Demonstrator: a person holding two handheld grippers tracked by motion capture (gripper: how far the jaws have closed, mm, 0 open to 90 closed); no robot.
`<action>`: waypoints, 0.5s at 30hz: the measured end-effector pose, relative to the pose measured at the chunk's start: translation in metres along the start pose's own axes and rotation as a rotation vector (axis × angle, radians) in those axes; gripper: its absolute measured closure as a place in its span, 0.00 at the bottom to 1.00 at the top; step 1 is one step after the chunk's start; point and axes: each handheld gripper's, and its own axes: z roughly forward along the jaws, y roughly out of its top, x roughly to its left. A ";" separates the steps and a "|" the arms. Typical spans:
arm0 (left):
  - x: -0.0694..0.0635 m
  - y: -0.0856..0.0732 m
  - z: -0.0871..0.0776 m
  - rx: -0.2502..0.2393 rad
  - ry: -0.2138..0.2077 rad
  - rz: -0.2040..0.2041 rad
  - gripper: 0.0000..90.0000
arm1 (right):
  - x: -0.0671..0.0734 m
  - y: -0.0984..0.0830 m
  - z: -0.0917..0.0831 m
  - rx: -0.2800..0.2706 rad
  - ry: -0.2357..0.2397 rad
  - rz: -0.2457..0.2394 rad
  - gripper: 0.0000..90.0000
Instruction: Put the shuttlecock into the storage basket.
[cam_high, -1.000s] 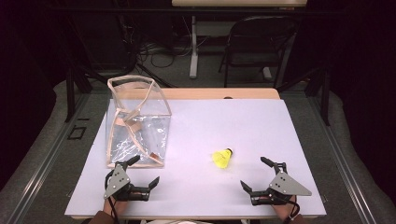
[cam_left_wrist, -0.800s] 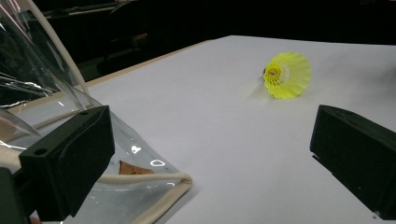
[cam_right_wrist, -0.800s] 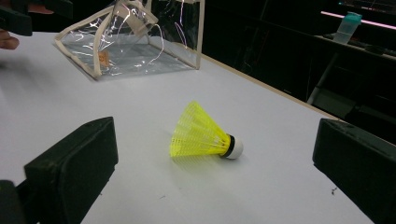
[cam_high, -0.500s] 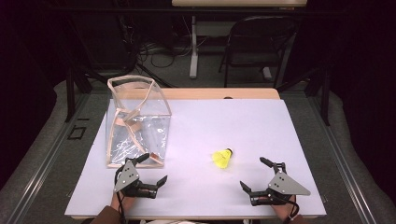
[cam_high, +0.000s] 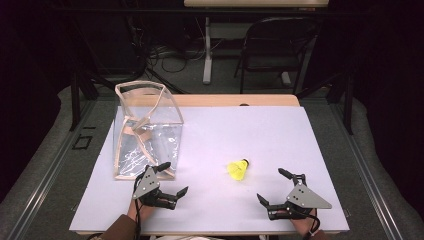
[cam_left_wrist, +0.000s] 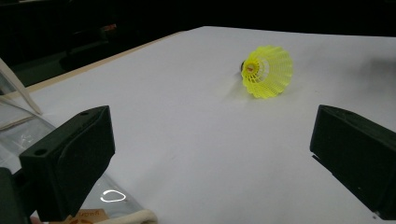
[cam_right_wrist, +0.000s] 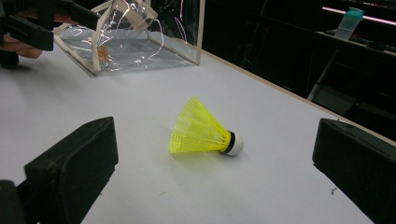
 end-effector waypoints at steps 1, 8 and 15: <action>0.000 0.000 0.001 0.000 -0.005 0.001 0.00 | 0.000 0.000 0.000 0.000 0.000 0.000 0.00; -0.002 0.003 0.011 0.007 -0.026 0.013 0.00 | 0.001 0.000 0.000 0.006 -0.001 -0.001 0.00; -0.003 0.006 0.021 0.017 -0.053 0.010 0.00 | 0.000 0.000 0.000 0.008 -0.002 -0.001 0.00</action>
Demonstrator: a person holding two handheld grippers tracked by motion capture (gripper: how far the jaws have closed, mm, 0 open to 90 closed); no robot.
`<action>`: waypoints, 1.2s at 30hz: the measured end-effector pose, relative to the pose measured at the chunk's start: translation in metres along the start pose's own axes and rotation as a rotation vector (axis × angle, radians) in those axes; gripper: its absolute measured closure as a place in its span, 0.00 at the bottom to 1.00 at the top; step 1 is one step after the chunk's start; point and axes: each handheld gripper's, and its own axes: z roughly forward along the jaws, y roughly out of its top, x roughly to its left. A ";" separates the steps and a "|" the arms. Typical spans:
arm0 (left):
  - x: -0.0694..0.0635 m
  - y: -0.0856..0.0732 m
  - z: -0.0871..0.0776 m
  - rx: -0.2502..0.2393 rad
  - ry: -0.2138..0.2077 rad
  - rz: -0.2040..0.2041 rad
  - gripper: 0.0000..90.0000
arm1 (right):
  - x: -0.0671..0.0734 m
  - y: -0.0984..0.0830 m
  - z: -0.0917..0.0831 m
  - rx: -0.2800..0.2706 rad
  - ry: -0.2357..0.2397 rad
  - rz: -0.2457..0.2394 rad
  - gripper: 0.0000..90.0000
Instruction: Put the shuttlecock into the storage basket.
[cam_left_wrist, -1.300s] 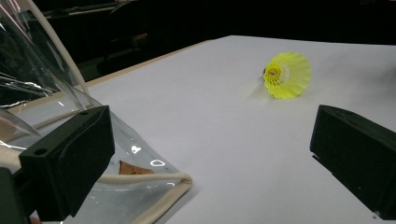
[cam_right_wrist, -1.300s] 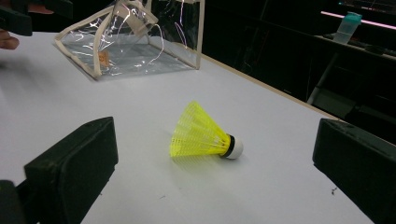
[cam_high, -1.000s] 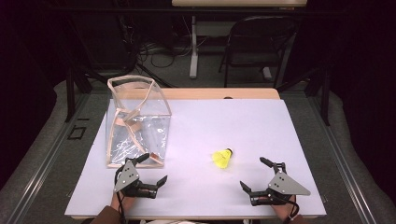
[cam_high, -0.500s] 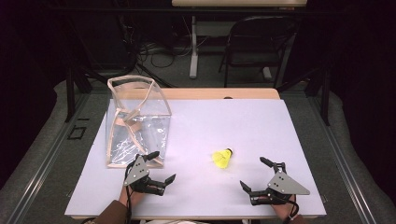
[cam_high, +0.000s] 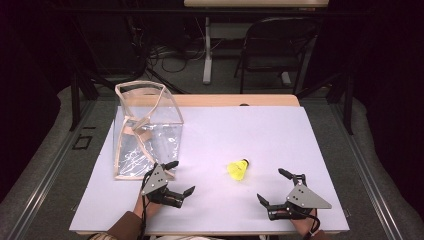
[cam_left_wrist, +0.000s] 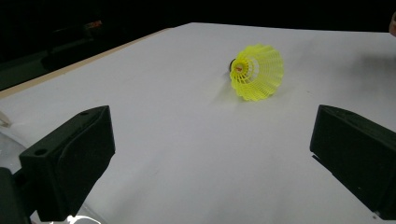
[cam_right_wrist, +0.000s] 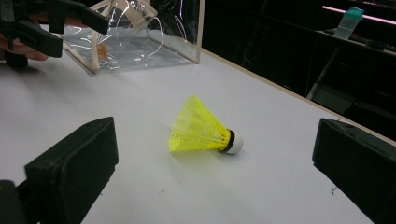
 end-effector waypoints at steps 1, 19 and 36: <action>0.000 0.001 0.001 0.002 0.002 0.002 0.00 | 0.000 0.000 0.000 0.000 0.000 -0.001 0.00; 0.003 0.014 0.023 0.052 -0.060 -0.030 0.00 | 0.000 0.000 0.001 0.005 0.002 -0.006 0.00; 0.004 0.031 0.048 0.102 -0.099 -0.028 0.00 | 0.000 -0.001 0.001 0.010 0.007 -0.001 0.00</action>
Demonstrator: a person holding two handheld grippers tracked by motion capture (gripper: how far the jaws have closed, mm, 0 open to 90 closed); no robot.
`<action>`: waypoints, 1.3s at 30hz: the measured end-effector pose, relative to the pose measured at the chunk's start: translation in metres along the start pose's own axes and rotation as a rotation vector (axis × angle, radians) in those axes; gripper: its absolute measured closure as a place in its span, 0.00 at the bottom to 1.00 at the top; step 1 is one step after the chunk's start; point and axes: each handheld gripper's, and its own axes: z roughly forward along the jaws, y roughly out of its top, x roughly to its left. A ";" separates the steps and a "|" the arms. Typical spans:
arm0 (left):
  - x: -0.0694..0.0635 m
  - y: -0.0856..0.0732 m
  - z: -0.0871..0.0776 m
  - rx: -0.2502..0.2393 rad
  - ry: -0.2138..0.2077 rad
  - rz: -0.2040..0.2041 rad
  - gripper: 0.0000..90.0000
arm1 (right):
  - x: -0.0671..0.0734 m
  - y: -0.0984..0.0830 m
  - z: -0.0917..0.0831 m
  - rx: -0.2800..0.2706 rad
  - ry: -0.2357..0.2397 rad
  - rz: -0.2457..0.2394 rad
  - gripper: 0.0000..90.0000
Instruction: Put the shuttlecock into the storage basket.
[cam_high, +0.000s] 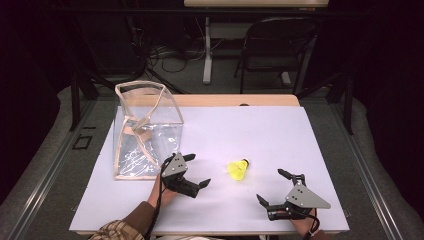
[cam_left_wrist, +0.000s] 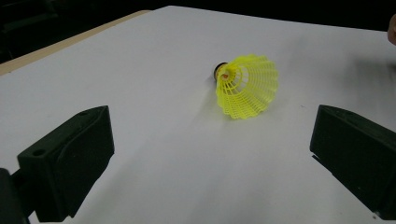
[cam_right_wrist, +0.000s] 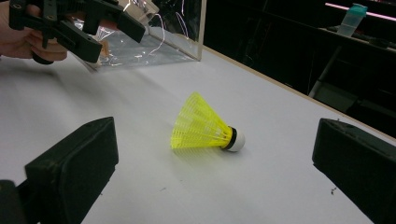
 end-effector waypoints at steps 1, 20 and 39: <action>0.000 0.000 0.000 0.000 0.000 0.000 0.00 | 0.000 0.000 0.000 0.000 0.000 0.000 0.00; 0.000 0.018 0.034 0.039 -0.051 -0.016 0.00 | -0.001 -0.001 0.000 0.007 0.004 -0.001 0.00; -0.008 0.033 0.068 0.144 -0.074 0.033 0.08 | 0.000 -0.001 0.001 0.012 0.005 -0.005 0.00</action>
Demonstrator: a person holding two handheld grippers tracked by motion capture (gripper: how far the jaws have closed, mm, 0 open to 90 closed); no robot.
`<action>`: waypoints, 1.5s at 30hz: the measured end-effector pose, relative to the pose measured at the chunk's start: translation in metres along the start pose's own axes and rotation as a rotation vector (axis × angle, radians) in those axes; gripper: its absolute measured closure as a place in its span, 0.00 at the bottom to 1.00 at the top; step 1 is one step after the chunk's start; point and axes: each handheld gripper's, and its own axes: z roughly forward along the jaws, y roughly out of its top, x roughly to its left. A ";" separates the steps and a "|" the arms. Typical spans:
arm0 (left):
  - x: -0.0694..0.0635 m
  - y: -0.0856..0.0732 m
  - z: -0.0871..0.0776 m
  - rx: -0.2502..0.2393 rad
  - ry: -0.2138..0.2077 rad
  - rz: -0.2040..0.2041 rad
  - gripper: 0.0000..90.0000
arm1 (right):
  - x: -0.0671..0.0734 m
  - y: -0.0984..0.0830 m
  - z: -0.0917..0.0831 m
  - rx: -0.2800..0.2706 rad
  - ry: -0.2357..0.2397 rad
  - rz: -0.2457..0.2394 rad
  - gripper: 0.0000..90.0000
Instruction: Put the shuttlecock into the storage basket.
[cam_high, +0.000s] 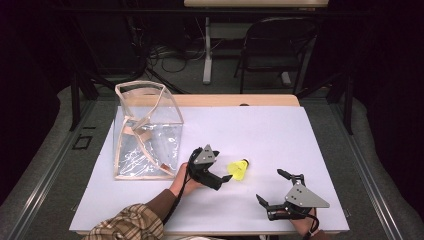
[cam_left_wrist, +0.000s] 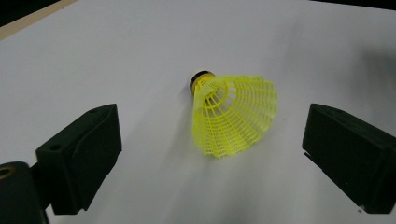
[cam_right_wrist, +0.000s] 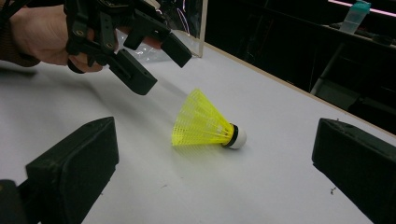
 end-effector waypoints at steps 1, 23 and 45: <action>0.000 0.001 0.002 0.004 0.007 0.003 0.10 | 0.000 0.000 0.000 0.000 0.000 0.000 0.00; 0.001 0.009 0.023 0.095 0.004 0.008 0.59 | 0.000 0.000 0.001 0.008 0.002 0.002 0.00; -0.006 0.009 0.036 0.121 0.054 -0.003 0.79 | 0.001 0.000 0.001 0.014 0.003 0.000 0.00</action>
